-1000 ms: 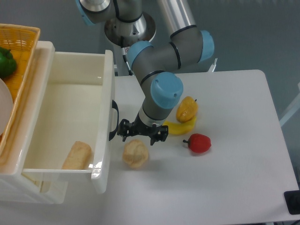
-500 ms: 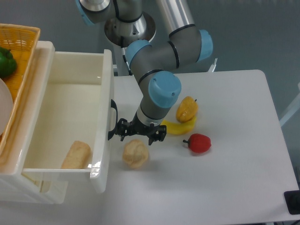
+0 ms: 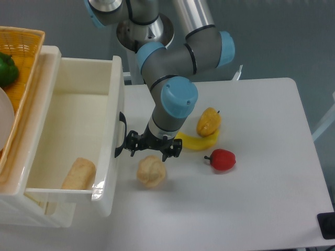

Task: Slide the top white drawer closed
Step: 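Push the drawer front with the gripper, sliding the drawer closed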

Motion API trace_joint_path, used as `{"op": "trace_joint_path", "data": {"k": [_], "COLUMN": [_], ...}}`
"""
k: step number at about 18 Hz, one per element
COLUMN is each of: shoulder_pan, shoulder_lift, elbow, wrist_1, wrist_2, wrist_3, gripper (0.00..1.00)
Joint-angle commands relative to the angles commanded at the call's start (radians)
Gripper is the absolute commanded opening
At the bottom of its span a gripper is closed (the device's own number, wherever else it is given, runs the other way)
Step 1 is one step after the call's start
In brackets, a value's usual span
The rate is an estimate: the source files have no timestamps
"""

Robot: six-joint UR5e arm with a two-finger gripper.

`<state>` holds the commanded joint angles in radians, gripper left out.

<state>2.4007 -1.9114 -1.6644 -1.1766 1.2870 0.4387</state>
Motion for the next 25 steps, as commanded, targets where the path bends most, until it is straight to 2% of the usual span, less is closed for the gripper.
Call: {"op": "trace_joint_path", "data": {"k": [25], "shoulder_pan": [-0.08], "shoulder_lift": [0.032], "elbow": [0.021], "wrist_1": [0.002], "wrist_2": [0.015], "wrist_3": [-0.018], "gripper": [1.0]}}
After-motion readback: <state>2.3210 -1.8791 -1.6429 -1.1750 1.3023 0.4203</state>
